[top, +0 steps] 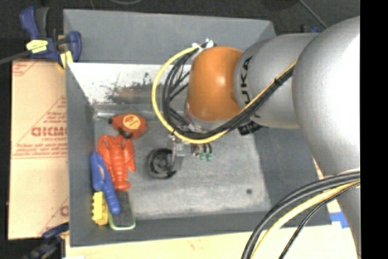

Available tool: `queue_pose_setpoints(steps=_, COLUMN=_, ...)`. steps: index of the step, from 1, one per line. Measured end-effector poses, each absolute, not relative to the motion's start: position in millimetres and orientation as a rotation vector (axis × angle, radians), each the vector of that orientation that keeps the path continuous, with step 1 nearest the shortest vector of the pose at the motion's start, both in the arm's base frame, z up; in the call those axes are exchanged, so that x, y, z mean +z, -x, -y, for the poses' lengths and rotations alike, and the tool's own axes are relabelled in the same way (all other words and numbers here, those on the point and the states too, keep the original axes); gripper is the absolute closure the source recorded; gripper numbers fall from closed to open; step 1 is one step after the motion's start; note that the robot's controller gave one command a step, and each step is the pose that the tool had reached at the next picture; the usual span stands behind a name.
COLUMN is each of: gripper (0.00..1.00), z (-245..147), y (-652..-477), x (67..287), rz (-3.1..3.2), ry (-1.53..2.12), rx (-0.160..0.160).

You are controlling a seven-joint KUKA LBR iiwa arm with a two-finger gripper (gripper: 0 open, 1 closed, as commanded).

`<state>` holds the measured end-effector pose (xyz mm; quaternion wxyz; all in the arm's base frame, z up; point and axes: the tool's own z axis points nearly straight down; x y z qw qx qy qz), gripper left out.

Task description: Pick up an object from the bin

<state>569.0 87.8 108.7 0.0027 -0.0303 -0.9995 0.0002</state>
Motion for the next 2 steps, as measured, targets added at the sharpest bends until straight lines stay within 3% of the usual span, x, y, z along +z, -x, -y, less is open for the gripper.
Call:
queue_pose_setpoints(steps=1, gripper=1.00, z=-86, y=-570.0, x=170, rz=3.139, ry=0.099, rx=0.000)
queue_pose_setpoints(steps=2, gripper=1.00, z=-120, y=-602.1, x=269, rz=3.140, ry=0.193, rx=0.000)
